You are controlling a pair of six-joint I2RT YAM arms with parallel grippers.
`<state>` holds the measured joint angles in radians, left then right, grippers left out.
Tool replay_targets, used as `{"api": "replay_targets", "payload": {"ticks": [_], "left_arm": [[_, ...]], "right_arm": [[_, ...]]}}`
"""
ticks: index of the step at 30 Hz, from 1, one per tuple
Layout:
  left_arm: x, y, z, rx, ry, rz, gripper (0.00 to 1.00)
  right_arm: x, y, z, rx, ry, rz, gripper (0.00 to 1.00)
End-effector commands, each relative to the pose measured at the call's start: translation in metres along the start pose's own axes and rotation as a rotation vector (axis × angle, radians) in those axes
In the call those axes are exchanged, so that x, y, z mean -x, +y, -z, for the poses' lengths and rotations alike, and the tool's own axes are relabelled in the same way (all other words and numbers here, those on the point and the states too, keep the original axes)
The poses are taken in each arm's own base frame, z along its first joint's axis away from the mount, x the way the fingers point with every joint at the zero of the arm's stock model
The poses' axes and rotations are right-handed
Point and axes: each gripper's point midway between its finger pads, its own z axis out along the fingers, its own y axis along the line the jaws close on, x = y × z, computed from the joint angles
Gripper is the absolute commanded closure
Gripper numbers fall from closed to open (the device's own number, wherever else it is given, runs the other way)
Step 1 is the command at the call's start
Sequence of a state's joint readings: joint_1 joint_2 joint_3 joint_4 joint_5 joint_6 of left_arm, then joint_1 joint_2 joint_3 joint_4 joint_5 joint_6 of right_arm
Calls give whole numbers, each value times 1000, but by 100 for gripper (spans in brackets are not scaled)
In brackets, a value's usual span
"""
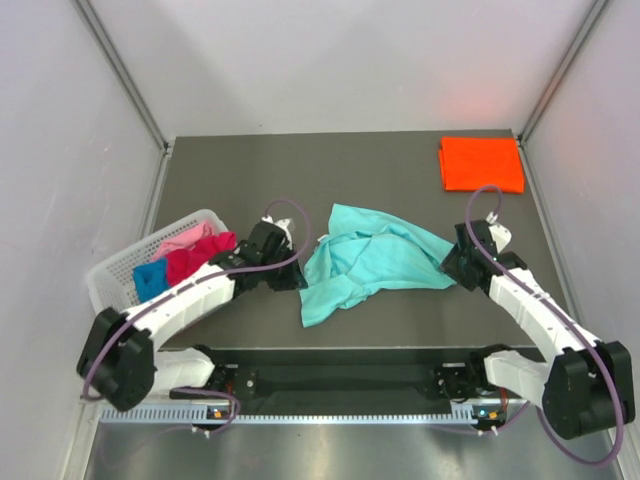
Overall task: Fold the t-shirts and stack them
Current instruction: Flatten the tshirt out
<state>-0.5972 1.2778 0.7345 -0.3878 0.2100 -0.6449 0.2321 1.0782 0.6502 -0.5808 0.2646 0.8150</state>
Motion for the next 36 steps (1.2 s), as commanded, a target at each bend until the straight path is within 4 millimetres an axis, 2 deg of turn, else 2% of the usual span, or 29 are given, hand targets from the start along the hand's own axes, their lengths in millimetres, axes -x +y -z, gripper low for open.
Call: {"api": "replay_targets", "payload": {"ticks": [1, 2, 3, 4, 5, 7, 8, 10, 11, 16, 18, 23, 30, 34, 35, 36], "left_arm": [[28, -13, 38, -5, -143, -31, 95], [29, -9, 39, 14, -154, -18, 84], [31, 0, 40, 57, -184, 4, 67], [29, 6, 38, 73, -187, 10, 62], [28, 10, 35, 81, -186, 16, 60], [22, 17, 26, 78, -163, 37, 59], [24, 10, 23, 35, -171, 35, 60], [19, 15, 12, 36, -158, 46, 60], [24, 11, 9, 7, -174, 44, 60], [3, 26, -17, 29, -69, 36, 57], [-3, 28, -23, 28, -34, 29, 56], [2, 27, -31, -6, -84, 7, 54], [-5, 40, -47, 48, -26, 5, 55], [-5, 40, -49, 49, -23, 6, 60], [-5, 40, -49, 51, -20, 3, 64], [-3, 39, -49, 50, -18, 2, 73]], "right_arm": [[30, 0, 13, -10, -94, -55, 52], [33, 0, 15, -4, -103, -59, 53], [37, -1, 16, -4, -112, -68, 52], [38, 0, 17, 0, -113, -67, 52], [39, 2, 18, 5, -112, -69, 52], [40, 6, 19, 25, -104, -66, 52], [39, 7, 19, 33, -98, -63, 52], [35, 8, 17, 44, -91, -55, 52], [34, 7, 16, 48, -92, -54, 52], [31, 5, 14, 58, -98, -39, 51], [32, 6, 14, 62, -105, -36, 51], [32, 12, 13, 79, -95, -41, 51], [32, 7, 10, 58, -98, -32, 50], [26, 1, 7, 35, -69, -73, 51], [26, -4, 6, 24, -68, -94, 51], [26, -6, 5, 20, -69, -110, 51]]}}
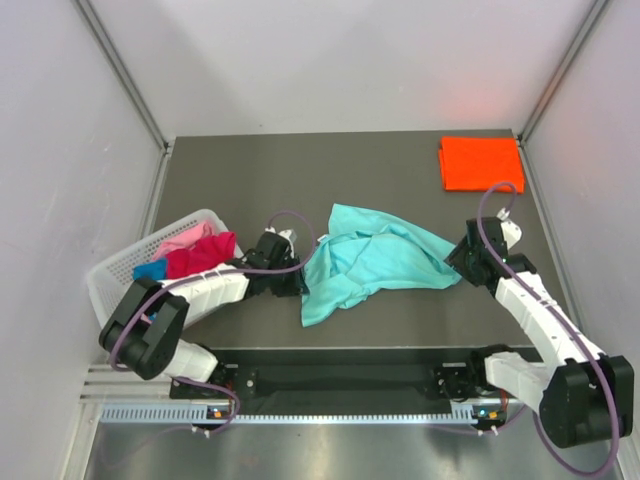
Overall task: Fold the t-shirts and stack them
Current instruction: Flatten the tshirt out
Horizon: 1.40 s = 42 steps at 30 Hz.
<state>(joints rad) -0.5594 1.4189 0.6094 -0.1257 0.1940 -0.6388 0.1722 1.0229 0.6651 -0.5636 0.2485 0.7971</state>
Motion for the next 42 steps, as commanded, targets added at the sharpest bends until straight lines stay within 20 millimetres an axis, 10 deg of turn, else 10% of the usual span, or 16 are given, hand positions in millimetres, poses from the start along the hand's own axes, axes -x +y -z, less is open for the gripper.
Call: {"api": "replay_targets", "payload": {"ticks": [1, 4, 21, 31, 36, 42], "left_arm": [[2, 5, -3, 24, 5, -29, 80], [7, 3, 4, 37, 1, -40, 100], [65, -53, 87, -57, -186, -120, 100], [91, -71, 113, -85, -289, -142, 100], [113, -73, 131, -30, -355, -178, 100], [191, -118, 227, -28, -656, -256, 100]], "right_arm": [[1, -13, -6, -35, -6, -67, 51], [6, -27, -11, -79, -14, -102, 51], [43, -57, -61, -218, -101, -176, 52], [61, -63, -73, -265, -125, -161, 85], [99, -49, -42, -233, -215, -158, 100], [177, 11, 63, -8, -359, -156, 100]]}}
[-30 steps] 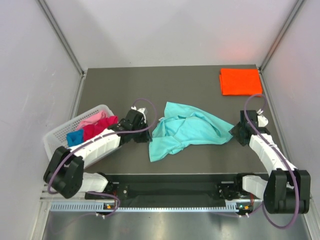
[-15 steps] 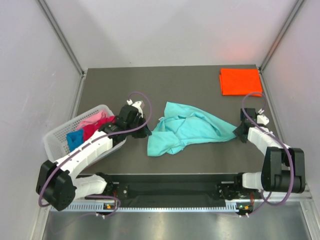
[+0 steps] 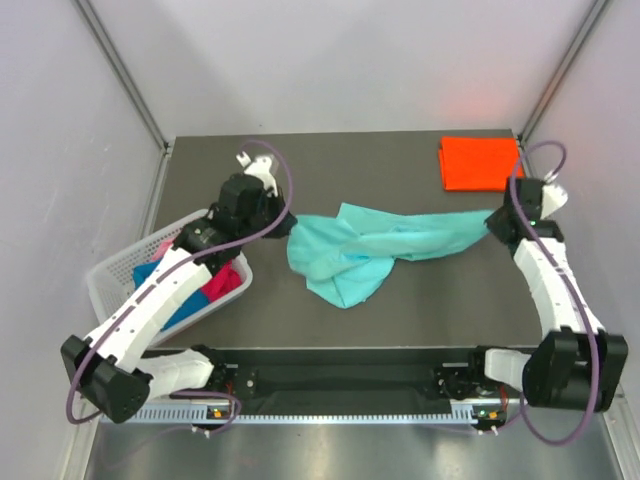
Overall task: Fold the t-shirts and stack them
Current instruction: Flatten the tshirt out
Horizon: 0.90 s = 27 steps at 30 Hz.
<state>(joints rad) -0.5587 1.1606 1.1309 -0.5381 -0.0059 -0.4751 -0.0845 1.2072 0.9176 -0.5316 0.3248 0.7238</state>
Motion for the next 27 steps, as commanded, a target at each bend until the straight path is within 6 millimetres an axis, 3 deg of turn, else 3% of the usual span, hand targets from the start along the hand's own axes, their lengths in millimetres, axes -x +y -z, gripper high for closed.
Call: {"api": "replay_targets", "payload": {"ticks": [1, 2, 3, 4, 6, 7, 8, 9, 12, 13, 15, 16, 19, 21, 23, 27], "left_arm": [[99, -19, 52, 20, -283, -76, 100], [115, -23, 63, 18, -328, -103, 100], [146, -37, 88, -13, -418, -110, 100], [161, -42, 102, -16, -469, -113, 100], [199, -58, 142, -58, -604, -107, 100], [210, -64, 159, -79, -647, -104, 100], [218, -70, 173, -103, -679, -99, 100], [231, -78, 203, -141, -743, -88, 100], [240, -94, 251, -245, -826, -66, 100], [238, -95, 275, -281, -867, -56, 100], [234, -101, 297, -349, -908, -35, 100], [228, -100, 323, -386, -950, -26, 100], [216, -99, 355, -443, -975, 0, 100], [211, -99, 363, -458, -968, 10, 100], [205, -97, 358, -446, -937, 3, 100], [199, -88, 324, -363, -860, -28, 100]], "right_arm": [[82, 38, 82, 193, -179, -36, 100], [106, 54, 112, 274, -226, -52, 100], [114, 56, 132, 304, -240, -55, 100], [137, 65, 163, 365, -296, -62, 100], [150, 74, 196, 444, -324, -61, 100], [151, 72, 208, 454, -320, -46, 100], [162, 76, 235, 507, -351, -46, 100], [159, 71, 247, 515, -347, -25, 100], [164, 62, 296, 590, -404, -18, 100], [162, 56, 309, 604, -410, -18, 100], [159, 44, 335, 641, -452, -37, 100], [157, 38, 344, 649, -464, -46, 100], [153, 21, 379, 701, -516, -93, 100], [150, 15, 392, 731, -531, -104, 100], [150, 14, 395, 734, -534, -105, 100], [152, 23, 380, 723, -522, -90, 100]]}}
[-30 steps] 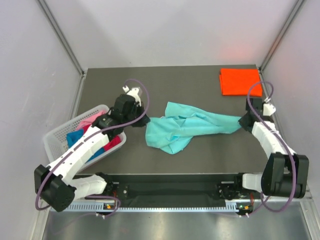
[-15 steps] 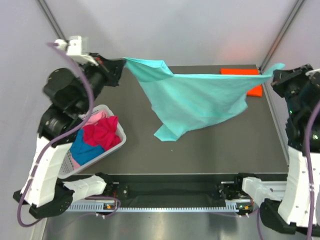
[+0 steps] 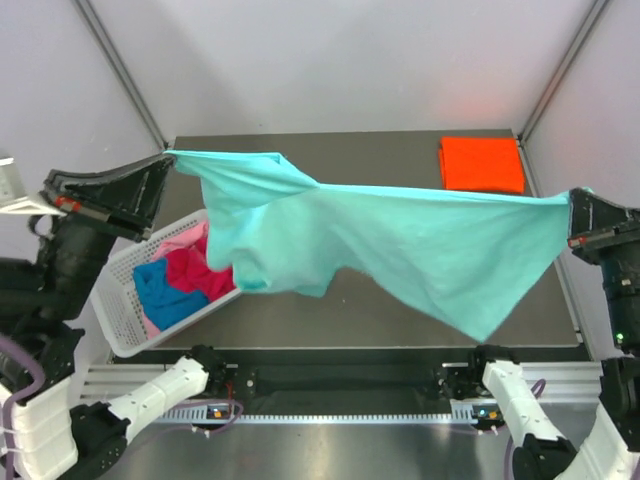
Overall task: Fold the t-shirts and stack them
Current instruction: Flatten the tshirt out
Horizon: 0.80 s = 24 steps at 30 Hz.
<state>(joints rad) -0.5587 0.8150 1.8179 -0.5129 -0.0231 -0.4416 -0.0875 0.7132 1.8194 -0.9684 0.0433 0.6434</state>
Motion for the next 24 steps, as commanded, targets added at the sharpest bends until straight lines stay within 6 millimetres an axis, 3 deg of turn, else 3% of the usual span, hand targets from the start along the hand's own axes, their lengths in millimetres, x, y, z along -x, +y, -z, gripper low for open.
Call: {"api": "replay_targets", "payload": {"ticks": [1, 5, 8, 9, 15, 18, 20, 22, 24], "left_arm": [[-44, 31, -24, 102, 116, -44, 100], [-67, 69, -40, 235, 136, -153, 100], [-97, 98, -61, 313, 200, -248, 100], [-114, 109, -73, 336, 239, -272, 100], [-162, 153, -120, 396, 287, -445, 100], [-160, 171, -145, 432, 276, -461, 100], [-144, 172, -158, 431, 224, -435, 100], [-138, 171, -168, 422, 200, -425, 100], [-119, 162, -174, 410, 152, -419, 100]], "right_arm": [[-24, -21, -33, -80, 70, 13, 100], [-35, -18, -65, -25, 81, 13, 100], [-53, -15, -96, 34, 114, 21, 100], [-58, -18, -104, 33, 122, 24, 100], [-78, -38, -170, -5, 124, 48, 100], [-81, -41, -204, 5, 117, 94, 100], [-84, -46, -226, -18, 121, 104, 100], [-74, -38, -234, -5, 108, 105, 100], [-75, -38, -238, -14, 131, 102, 100]]}}
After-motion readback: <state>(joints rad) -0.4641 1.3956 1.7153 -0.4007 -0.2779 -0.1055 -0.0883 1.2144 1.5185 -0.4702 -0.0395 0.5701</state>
